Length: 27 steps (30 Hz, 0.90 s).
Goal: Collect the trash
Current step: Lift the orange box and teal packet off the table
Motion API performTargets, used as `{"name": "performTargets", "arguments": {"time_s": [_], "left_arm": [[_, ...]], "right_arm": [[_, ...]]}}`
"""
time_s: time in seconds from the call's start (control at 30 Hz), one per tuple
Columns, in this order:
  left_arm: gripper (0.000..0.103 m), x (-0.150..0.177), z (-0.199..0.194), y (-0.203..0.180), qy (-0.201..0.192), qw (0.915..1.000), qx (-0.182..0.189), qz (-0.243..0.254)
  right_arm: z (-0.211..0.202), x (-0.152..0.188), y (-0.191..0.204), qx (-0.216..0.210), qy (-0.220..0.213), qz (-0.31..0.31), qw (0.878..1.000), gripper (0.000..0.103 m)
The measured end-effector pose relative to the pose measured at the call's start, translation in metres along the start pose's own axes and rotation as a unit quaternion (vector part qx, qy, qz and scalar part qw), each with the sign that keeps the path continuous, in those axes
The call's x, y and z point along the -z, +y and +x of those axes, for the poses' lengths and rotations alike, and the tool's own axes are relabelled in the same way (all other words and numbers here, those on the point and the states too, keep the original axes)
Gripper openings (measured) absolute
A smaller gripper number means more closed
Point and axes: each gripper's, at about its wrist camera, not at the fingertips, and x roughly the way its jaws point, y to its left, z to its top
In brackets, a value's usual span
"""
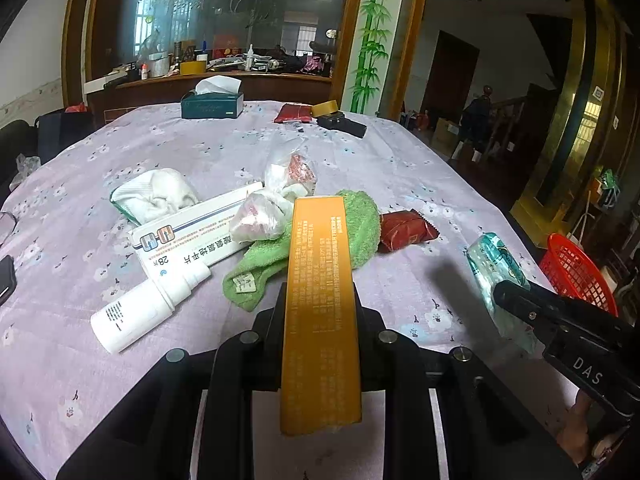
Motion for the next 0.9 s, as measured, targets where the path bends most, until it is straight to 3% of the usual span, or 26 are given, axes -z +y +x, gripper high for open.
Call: {"name": "performTargets", "arguments": {"time_s": [0.9], "left_arm": [[0.022, 0.0009, 0.002, -0.0016, 0.007, 0.9999, -0.012, -0.001]], "right_arm": [[-0.0001, 0.0018, 0.0027, -0.002, 0.002, -0.004, 1.0, 0.032]]}}
